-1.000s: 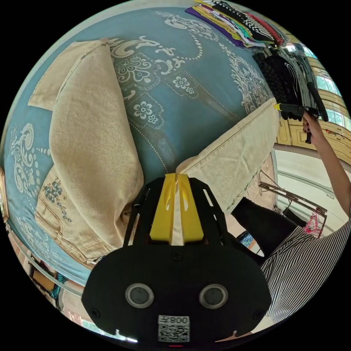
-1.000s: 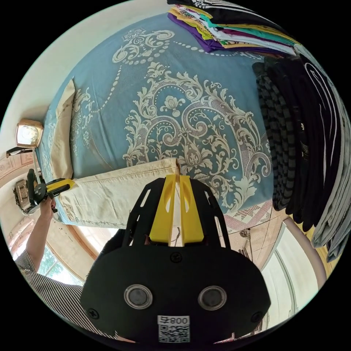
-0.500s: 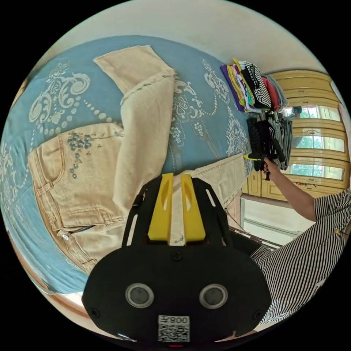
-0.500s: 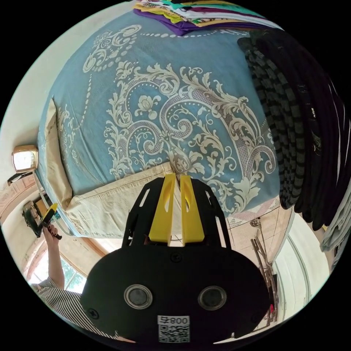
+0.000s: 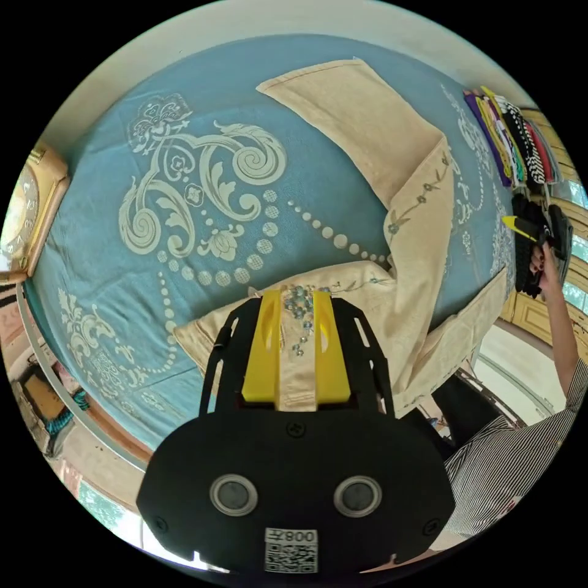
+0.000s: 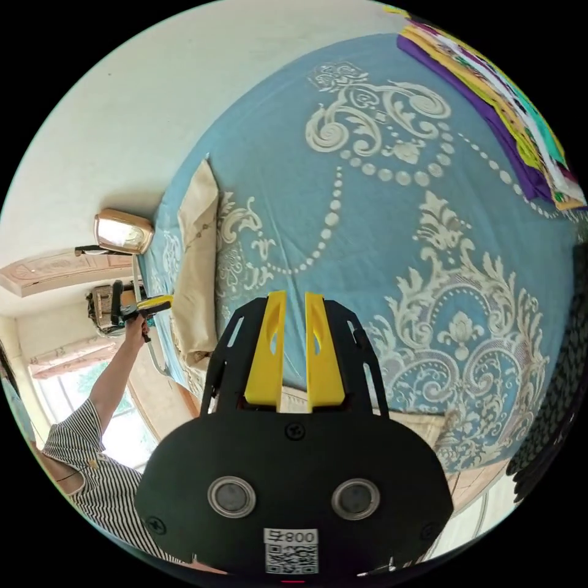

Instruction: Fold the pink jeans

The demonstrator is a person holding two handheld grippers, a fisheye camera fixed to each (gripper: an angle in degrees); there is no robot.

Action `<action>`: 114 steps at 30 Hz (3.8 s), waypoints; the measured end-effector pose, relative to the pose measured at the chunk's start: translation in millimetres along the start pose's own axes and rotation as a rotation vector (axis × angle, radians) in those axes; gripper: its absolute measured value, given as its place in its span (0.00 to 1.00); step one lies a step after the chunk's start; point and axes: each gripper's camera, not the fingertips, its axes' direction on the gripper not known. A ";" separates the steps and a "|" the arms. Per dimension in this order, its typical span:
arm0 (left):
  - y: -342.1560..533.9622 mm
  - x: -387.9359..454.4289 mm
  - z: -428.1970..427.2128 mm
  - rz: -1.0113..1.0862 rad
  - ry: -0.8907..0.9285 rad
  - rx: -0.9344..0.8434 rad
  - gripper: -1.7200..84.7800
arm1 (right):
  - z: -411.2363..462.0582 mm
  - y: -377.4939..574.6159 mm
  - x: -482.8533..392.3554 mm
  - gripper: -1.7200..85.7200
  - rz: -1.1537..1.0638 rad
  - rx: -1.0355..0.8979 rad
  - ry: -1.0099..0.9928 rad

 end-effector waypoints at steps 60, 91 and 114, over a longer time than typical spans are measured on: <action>229.8 -80.3 -147.7 -0.103 0.124 0.384 0.05 | -147.0 215.4 -64.8 0.04 0.127 0.482 -0.190; 111.0 43.7 43.9 0.277 0.111 0.055 0.10 | -64.5 115.7 95.2 0.11 0.386 0.161 0.227; 134.4 11.4 82.6 0.135 0.201 0.115 0.04 | -46.0 99.6 148.1 0.08 0.300 0.087 0.132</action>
